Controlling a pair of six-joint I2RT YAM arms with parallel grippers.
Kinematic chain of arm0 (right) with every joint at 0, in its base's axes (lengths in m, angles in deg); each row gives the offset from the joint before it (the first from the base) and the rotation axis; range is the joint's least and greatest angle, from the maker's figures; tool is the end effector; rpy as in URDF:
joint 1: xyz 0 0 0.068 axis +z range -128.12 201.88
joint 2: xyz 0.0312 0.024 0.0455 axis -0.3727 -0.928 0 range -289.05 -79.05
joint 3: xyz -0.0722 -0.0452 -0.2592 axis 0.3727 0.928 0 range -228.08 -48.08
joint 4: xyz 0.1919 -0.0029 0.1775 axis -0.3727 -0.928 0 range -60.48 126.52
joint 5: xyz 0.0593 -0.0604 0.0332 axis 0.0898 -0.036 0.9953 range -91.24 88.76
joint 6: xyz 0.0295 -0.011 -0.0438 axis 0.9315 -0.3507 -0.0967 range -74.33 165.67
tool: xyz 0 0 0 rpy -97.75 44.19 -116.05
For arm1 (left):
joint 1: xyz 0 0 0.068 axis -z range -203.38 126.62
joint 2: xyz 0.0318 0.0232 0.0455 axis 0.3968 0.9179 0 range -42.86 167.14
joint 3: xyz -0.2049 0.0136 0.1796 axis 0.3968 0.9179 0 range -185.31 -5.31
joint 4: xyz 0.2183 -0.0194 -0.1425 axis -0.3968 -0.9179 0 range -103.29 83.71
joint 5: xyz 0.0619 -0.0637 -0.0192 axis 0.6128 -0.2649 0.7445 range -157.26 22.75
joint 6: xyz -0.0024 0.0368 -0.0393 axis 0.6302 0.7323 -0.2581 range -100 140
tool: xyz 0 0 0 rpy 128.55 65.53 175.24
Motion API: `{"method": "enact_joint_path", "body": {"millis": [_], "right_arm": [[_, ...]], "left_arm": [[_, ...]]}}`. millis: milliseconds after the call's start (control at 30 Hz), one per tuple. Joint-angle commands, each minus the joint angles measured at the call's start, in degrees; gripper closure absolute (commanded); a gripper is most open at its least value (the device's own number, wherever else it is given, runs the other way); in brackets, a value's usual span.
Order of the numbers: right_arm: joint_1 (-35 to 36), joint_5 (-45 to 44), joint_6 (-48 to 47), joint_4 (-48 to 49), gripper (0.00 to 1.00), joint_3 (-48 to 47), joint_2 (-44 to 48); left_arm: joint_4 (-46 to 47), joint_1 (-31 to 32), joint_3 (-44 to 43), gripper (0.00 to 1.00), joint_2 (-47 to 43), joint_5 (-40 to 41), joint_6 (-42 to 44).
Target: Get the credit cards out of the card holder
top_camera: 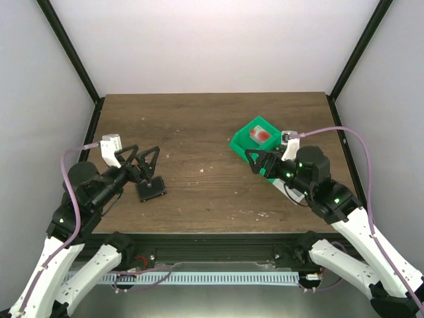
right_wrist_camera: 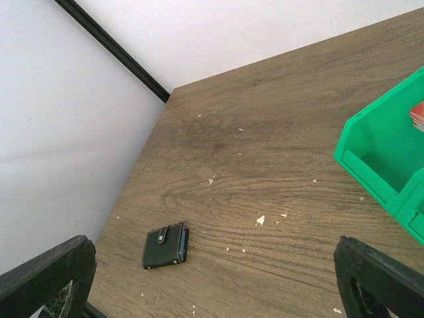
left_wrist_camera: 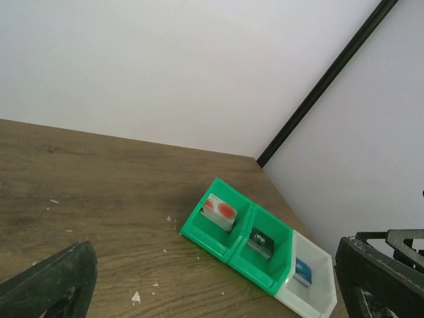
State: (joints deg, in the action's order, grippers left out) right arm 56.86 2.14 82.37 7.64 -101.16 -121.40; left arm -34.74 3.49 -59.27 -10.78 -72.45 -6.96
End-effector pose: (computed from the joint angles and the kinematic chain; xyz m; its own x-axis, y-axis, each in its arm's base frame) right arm 0.1286 0.0925 0.3618 -0.5741 0.3264 -0.7509 -0.3431 0.7367 0.5827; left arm 0.0966 -0.0525 0.3882 -0.3315 -0.3382 -0.8808 0.4264 0.7791 -0.4596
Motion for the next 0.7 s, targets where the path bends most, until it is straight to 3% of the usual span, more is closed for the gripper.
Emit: {"method": "enact_joint_path", "body": {"millis": [0,367,667], "right_arm": [[-0.5,-0.4,-0.5,0.1,0.00,0.3,1.1],[-0.5,0.1,-0.4,1.0,0.00,1.8,1.9],[-0.5,1.7,0.1,1.0,0.00,2.8,1.6]], "left_arm": [[-0.3,-0.3,-0.2,0.00,0.5,2.3,-1.5],[1.1,-0.3,1.0,0.00,0.0,2.2,-0.9],[0.9,-0.4,5.9,0.01,2.4,6.3,-5.9]]}}
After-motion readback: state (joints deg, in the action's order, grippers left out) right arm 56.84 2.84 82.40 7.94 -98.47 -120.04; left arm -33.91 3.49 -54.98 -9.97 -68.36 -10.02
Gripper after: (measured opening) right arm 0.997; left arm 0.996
